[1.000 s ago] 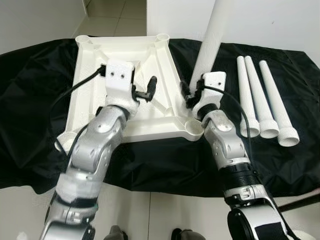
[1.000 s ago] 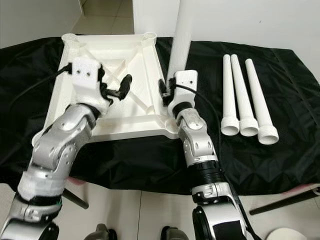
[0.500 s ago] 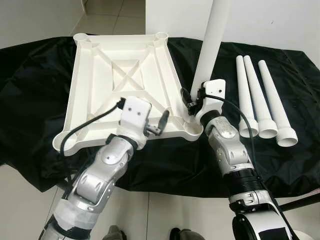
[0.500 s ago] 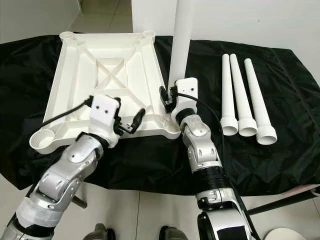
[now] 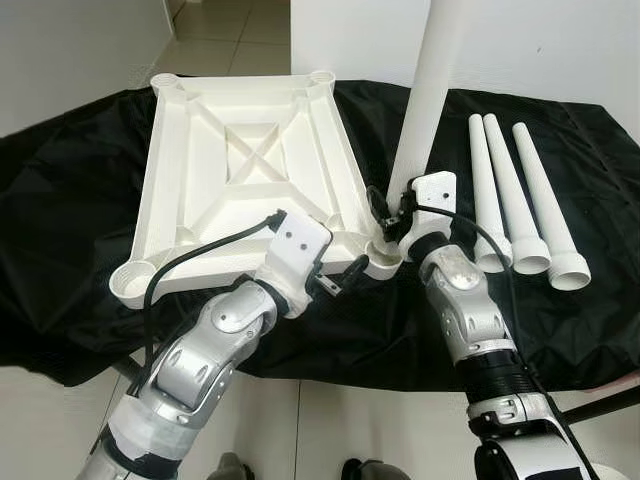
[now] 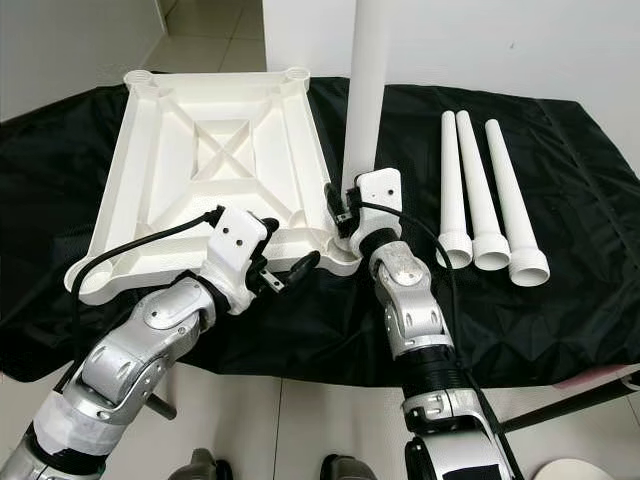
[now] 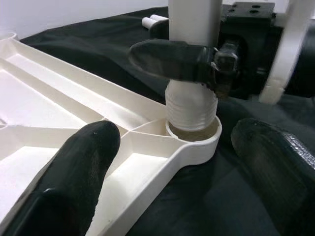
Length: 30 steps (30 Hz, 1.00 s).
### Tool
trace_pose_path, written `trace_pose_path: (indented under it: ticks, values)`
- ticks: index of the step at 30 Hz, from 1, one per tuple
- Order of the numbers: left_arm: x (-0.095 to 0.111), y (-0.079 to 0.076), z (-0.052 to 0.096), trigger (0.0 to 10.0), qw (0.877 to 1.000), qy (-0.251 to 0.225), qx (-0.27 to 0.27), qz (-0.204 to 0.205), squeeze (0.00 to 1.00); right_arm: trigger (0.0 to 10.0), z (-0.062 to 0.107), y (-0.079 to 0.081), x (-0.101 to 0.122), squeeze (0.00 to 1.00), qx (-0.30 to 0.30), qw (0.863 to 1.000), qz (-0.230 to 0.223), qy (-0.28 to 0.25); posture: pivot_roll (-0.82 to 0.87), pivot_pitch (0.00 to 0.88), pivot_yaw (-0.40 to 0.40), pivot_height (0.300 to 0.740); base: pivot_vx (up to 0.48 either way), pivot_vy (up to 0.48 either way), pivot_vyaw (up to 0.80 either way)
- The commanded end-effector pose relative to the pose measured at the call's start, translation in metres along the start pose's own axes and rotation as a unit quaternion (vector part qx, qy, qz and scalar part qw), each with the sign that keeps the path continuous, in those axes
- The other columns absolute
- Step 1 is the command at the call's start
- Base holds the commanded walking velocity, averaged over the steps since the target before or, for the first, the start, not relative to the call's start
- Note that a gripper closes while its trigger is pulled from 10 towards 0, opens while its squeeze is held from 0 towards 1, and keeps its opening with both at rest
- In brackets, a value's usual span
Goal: Building children table
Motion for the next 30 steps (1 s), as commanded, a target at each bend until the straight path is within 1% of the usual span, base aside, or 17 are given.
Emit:
trace_pose_path:
  ticks: [1,2,3,4,5,7,11,13,14,16,18,20,22,30]
  values:
    - [0.003,-0.011,0.002,10.0,0.999,-0.012,-0.04,-0.014,0.0,10.0,0.002,0.005,0.001,0.0,0.015,1.0,0.009,-0.004,-0.03,0.095,0.01,0.74,0.0,0.0,0.0]
    - [0.001,-0.015,0.002,10.0,0.999,-0.008,-0.049,-0.015,0.0,10.0,0.004,0.007,0.0,0.0,0.024,1.0,0.004,-0.005,-0.03,0.093,0.017,0.74,0.0,0.0,0.0]
    - [0.001,-0.015,0.002,10.0,0.999,-0.008,-0.049,-0.015,0.0,10.0,0.004,0.007,0.0,0.0,0.024,1.0,0.004,-0.005,-0.03,0.093,0.017,0.74,0.0,0.0,0.0]
    - [0.0,-0.021,0.004,10.0,0.998,-0.008,-0.065,-0.002,0.0,10.0,0.008,0.008,-0.003,0.0,0.033,0.999,0.006,-0.005,-0.05,0.094,0.025,0.74,0.0,0.0,0.0]
    - [-0.001,-0.027,0.005,10.0,0.997,-0.003,-0.082,0.003,0.0,10.0,0.01,0.008,-0.007,0.0,0.038,0.999,0.002,-0.002,-0.05,0.096,0.021,0.74,0.0,0.0,0.0]
    - [-0.002,-0.034,0.007,10.0,0.995,0.001,-0.104,0.008,0.0,10.0,0.014,0.007,-0.012,0.0,0.044,0.999,-0.005,0.0,-0.04,0.095,0.023,0.74,0.0,0.0,0.0]
    - [0.001,-0.039,0.009,10.0,0.992,-0.002,-0.124,0.006,0.0,10.0,0.017,0.007,-0.018,0.0,0.053,0.999,-0.01,0.001,-0.04,0.096,0.033,0.74,0.0,0.0,0.0]
    - [0.001,-0.039,0.01,10.0,0.992,-0.001,-0.126,0.005,0.0,10.0,0.018,0.006,-0.021,0.0,0.055,0.998,-0.007,0.004,-0.04,0.095,0.033,0.74,0.0,0.0,0.0]
    - [0.0,-0.037,0.01,10.0,0.992,0.0,-0.127,0.001,0.0,10.0,0.019,0.003,-0.024,0.0,0.053,0.999,-0.004,0.008,-0.04,0.098,0.032,0.74,0.0,0.0,0.0]
    - [-0.001,-0.034,0.011,10.0,0.992,0.005,-0.123,0.0,0.0,10.0,0.022,-0.003,-0.028,0.0,0.05,0.999,-0.017,0.012,-0.04,0.101,0.033,0.74,0.0,0.0,0.0]
    - [-0.002,-0.033,0.011,10.0,0.993,0.006,-0.121,0.0,0.0,10.0,0.024,-0.004,-0.028,0.0,0.051,0.998,-0.023,0.011,-0.04,0.101,0.033,0.74,0.0,0.0,0.0]
    - [-0.003,-0.031,0.011,10.0,0.993,0.008,-0.116,-0.004,0.0,10.0,0.026,-0.003,-0.034,0.0,0.064,0.998,-0.019,0.019,-0.03,0.101,0.035,0.74,0.0,0.0,0.0]
    - [-0.001,-0.03,0.011,10.0,0.994,0.007,-0.113,-0.002,0.0,10.0,0.028,-0.002,-0.039,0.0,0.074,0.997,-0.026,0.028,-0.03,0.101,0.037,0.74,0.0,0.0,0.0]
    - [-0.001,-0.028,0.012,10.0,0.994,0.009,-0.111,-0.003,0.0,10.0,0.024,0.001,-0.047,0.0,0.094,0.994,-0.035,0.047,-0.03,0.1,0.039,0.74,0.0,0.0,0.0]
Point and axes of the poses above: a point about 5 cm out from each wrist's last joint towards the gripper, its own z axis pointing back from the gripper into the wrist, its own x axis along the axis of the wrist's last joint, y = z × x, the point moved 6 cm from there along -z, pointing out of the wrist towards the gripper, and after that the axes turned 12 degrees about -z, right-handed, at the moved point
